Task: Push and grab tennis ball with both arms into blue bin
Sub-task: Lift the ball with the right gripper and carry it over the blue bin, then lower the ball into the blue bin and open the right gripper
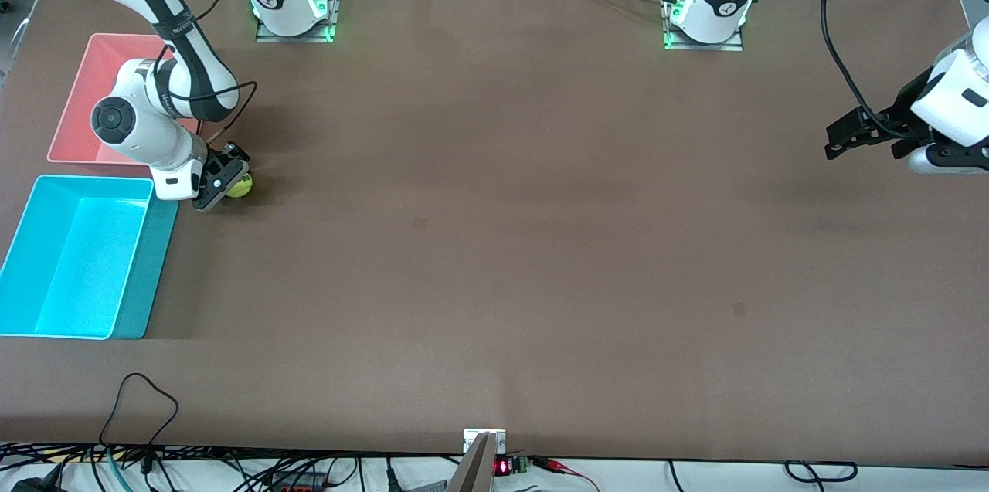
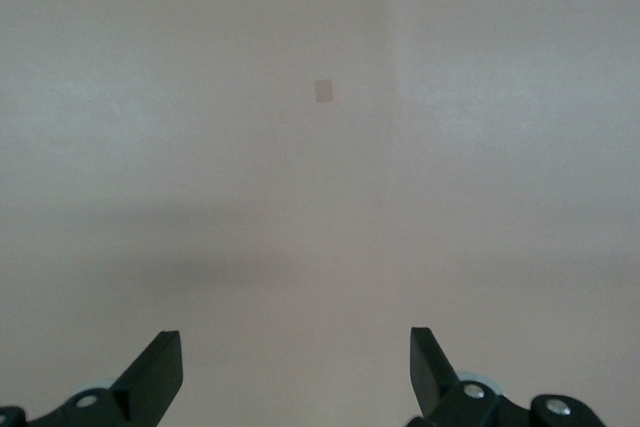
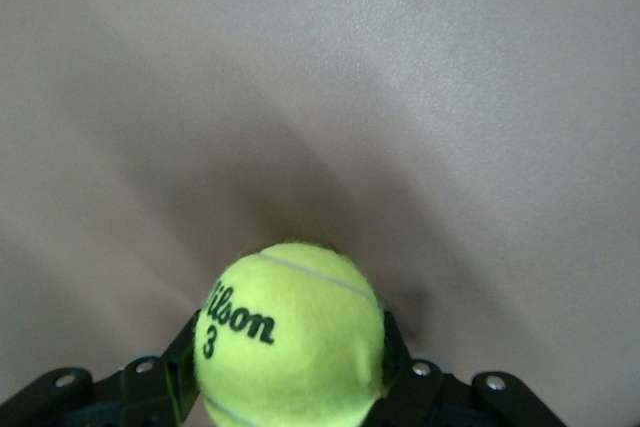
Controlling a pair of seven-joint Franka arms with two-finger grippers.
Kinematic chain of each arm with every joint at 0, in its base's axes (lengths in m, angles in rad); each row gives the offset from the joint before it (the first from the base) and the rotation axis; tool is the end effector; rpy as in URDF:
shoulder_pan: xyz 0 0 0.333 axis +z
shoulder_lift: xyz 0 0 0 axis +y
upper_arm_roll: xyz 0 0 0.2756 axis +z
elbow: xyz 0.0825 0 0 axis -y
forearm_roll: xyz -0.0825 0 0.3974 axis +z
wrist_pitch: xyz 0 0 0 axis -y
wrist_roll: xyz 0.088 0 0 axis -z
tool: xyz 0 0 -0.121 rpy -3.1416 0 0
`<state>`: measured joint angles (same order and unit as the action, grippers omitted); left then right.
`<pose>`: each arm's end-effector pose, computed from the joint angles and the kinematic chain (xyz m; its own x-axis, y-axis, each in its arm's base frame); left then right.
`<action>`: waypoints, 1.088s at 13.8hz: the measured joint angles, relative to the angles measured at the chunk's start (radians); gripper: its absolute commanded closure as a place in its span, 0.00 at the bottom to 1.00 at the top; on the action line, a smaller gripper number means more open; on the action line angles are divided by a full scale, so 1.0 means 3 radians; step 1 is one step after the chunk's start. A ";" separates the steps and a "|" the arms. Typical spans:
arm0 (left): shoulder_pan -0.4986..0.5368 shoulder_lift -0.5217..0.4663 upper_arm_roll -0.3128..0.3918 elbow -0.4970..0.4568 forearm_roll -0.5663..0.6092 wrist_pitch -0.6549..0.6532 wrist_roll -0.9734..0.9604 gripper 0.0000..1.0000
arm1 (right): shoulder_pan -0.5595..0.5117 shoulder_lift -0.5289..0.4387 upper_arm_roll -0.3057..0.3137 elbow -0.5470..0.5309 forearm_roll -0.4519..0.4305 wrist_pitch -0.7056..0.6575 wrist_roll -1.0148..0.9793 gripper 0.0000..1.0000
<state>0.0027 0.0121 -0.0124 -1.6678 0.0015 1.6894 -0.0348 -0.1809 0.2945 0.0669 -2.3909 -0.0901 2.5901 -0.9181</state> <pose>0.5790 -0.0054 0.5262 0.9996 0.0249 0.0095 0.0249 -0.9997 -0.0010 0.4815 -0.0514 0.1239 0.6328 0.7708 -0.0736 0.7685 -0.6368 -0.0627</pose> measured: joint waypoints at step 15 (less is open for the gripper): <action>0.0000 0.0022 -0.0001 0.0005 0.0000 -0.0113 0.0001 0.00 | -0.0078 -0.0031 -0.0327 0.1330 0.0115 -0.1198 0.1092 1.00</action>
<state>0.0027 0.0187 -0.0126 -1.6663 0.0015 1.6556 -0.0344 -0.2043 0.2851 -0.0311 -1.9920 -0.0556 2.2309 -0.5904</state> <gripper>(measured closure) 0.000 0.330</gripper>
